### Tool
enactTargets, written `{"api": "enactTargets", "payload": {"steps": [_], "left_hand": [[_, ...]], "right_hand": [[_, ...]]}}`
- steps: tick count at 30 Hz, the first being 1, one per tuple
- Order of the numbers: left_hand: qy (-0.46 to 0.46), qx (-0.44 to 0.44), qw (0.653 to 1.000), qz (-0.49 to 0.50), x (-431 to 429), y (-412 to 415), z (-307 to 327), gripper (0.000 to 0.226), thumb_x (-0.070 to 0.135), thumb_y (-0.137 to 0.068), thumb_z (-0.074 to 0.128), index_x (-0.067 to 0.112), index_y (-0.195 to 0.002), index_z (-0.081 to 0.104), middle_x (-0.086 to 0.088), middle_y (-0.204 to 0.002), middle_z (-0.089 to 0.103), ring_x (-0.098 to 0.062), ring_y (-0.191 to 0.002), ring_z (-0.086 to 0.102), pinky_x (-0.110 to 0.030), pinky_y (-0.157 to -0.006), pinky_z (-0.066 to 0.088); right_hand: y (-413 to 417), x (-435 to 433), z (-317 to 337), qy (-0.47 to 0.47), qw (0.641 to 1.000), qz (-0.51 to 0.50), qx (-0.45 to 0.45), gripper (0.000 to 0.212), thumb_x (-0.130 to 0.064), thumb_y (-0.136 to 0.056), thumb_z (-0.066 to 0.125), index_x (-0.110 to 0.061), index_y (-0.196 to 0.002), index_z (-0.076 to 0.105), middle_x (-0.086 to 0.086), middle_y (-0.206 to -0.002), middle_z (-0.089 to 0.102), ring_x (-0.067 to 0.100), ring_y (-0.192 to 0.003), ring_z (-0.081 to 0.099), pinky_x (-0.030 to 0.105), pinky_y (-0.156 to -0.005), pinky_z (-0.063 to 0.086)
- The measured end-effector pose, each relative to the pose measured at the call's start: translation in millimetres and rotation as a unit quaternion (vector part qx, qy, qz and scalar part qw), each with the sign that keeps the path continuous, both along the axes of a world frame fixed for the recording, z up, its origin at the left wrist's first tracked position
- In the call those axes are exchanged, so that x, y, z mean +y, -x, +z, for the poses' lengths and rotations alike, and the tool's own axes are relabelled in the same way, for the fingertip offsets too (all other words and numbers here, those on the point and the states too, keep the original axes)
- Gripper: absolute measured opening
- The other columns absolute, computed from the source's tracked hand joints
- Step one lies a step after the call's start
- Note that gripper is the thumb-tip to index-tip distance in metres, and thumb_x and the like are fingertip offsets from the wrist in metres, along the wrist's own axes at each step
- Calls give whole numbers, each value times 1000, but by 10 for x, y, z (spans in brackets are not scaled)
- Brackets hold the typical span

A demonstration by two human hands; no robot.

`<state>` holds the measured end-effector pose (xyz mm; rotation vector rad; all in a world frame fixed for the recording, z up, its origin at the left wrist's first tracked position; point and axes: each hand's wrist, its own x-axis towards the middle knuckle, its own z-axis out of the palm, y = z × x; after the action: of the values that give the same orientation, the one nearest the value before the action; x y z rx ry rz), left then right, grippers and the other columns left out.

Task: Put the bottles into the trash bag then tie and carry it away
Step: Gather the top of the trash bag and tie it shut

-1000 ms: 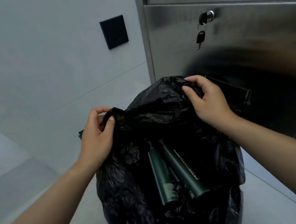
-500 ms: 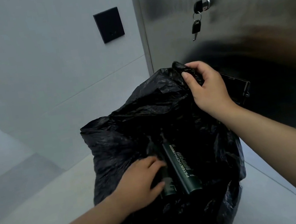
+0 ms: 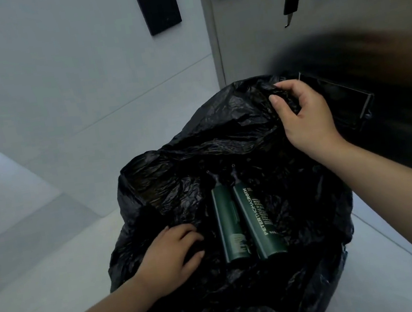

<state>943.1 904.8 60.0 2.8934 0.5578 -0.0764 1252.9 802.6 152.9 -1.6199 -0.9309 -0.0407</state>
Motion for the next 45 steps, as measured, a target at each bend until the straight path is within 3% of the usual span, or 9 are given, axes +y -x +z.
{"api": "enactTargets", "payload": {"steps": [3,7,13,18,20,23,29,35,45], "left_hand": [[27,1,999,-45,-154,-360,-57,47,56,-89,40,31,-129,47,6,-140,42,-12,-127,43,-25,-101,39],[36,113,991,-65,-294,-677,-296,68,63,-82,50,34,-140,30,2,-154,20,-18,-140,21,-37,-106,38],[-9,165,981,-99,-153,-853,-464,66,30,-85,61,27,-141,27,-1,-157,11,-23,-143,10,-43,-106,38],[-78,57,990,103,386,-902,-190,55,9,-85,53,24,-136,36,-5,-147,29,-27,-134,29,-42,-96,46],[-30,-4,988,152,433,-924,-157,53,10,-84,55,21,-134,41,-6,-141,38,-28,-126,39,-40,-96,45],[94,-70,990,75,151,-963,-235,43,26,-89,56,21,-131,48,-4,-134,47,-23,-122,47,-29,-103,38],[177,53,982,28,-350,-1107,-491,74,74,-74,52,43,-138,31,5,-156,13,-24,-138,29,-39,-109,36],[199,70,976,45,-471,-1091,-610,84,45,-68,75,42,-137,27,5,-156,-14,-25,-118,51,-28,-89,48],[296,39,948,110,-322,-798,-523,55,39,-72,73,45,-120,46,-3,-155,6,-22,-138,28,-18,-98,32]], "right_hand": [[-6,-37,22,-6,1000,2,5,17,-21,-91,56,-15,-107,59,-11,-96,59,-3,-91,52,4,-80,37],[-51,-102,39,-11,1000,-5,6,16,-21,-91,56,-16,-106,59,-17,-91,58,-9,-85,53,5,-79,38],[-81,-135,-20,-16,1000,-6,6,14,-23,-90,56,-30,-102,53,-25,-90,55,-16,-83,52,4,-78,38],[-63,-89,-54,-10,1000,-3,11,12,-22,-90,56,-27,-102,55,-24,-90,55,-16,-85,51,5,-80,38],[-39,-68,-49,-13,1000,1,5,13,-21,-90,56,-28,-101,54,-25,-90,54,-21,-84,50,2,-79,36],[-22,-51,-62,-7,1000,11,3,13,-20,-91,56,-24,-103,55,-25,-91,54,-21,-86,49,2,-80,35],[-31,-56,-66,-2,1000,12,1,16,-21,-91,56,-18,-107,58,-26,-92,53,-22,-87,48,1,-80,34],[-49,-113,-37,-7,1000,8,1,16,-22,-91,56,-18,-106,59,-23,-91,56,-16,-85,51,3,-79,37],[-38,-126,-9,-8,1000,9,5,16,-22,-90,57,-19,-105,59,-23,-89,56,-14,-83,52,7,-79,39]]}}
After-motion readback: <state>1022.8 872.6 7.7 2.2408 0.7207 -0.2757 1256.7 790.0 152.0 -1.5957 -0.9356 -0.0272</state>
